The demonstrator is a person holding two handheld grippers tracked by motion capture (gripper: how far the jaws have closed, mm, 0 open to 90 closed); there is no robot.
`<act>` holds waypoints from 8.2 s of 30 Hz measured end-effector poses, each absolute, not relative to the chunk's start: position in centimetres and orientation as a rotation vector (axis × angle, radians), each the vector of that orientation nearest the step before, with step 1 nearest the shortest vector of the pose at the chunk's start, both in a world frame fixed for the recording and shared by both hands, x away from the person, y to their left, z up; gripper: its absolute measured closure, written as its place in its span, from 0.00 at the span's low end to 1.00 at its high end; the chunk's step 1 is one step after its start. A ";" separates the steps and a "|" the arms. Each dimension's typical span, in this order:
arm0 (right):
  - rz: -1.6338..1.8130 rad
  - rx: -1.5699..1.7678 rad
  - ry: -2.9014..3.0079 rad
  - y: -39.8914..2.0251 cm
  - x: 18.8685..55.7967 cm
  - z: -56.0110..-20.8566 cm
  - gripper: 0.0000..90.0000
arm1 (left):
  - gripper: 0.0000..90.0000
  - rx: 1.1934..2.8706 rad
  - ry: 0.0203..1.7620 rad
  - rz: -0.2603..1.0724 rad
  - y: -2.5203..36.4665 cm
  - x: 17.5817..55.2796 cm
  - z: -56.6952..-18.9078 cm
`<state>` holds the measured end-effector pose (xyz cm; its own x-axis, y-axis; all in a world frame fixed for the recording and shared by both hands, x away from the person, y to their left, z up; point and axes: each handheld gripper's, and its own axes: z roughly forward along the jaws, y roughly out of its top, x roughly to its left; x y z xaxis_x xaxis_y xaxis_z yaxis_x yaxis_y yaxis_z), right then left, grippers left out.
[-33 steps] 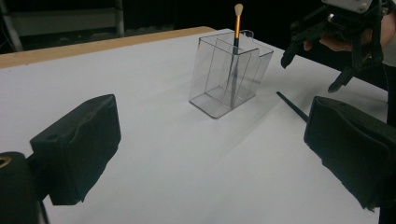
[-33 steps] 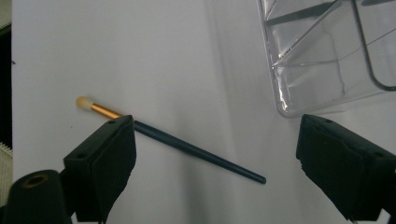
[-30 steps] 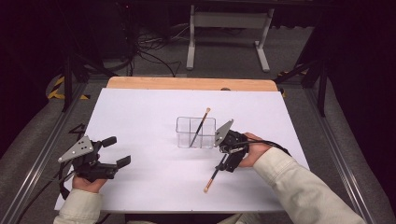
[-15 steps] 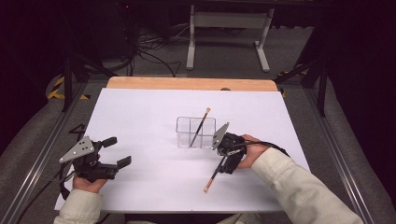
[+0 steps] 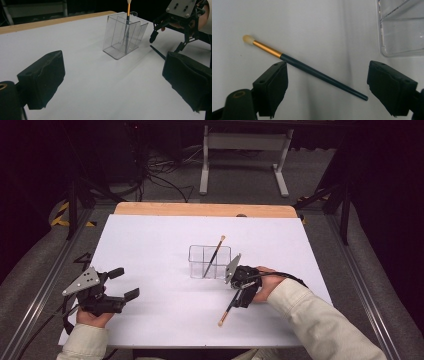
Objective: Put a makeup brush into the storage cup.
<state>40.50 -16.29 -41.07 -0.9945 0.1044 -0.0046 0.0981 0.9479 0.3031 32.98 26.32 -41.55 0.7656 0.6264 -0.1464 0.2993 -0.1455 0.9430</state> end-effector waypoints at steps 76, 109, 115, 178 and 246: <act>0.199 -0.190 3.116 -14.6 37.7 -42.1 0.92 | 0.06 1.742 0.745 0.288 26.5 33.5 -41.9; 0.954 0.105 2.865 -17.6 37.4 -36.4 0.92 | 0.06 1.734 0.742 0.286 26.2 33.9 -42.0; 1.114 0.162 2.780 -18.3 37.3 -35.8 0.92 | 0.06 1.727 0.734 0.284 26.0 34.0 -42.1; 1.854 0.542 2.136 -21.5 39.2 -34.9 0.92 | 0.05 1.720 0.744 0.288 25.9 34.3 -42.6; 1.849 0.679 2.057 -15.8 43.7 -38.3 0.92 | 0.05 1.718 0.745 0.284 26.2 34.2 -42.8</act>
<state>43.71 -15.84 -38.27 -0.8460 0.5248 0.0942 0.1495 0.0639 0.9867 34.16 26.23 -42.80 0.7664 0.6125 -0.1936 0.3280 -0.1140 0.9378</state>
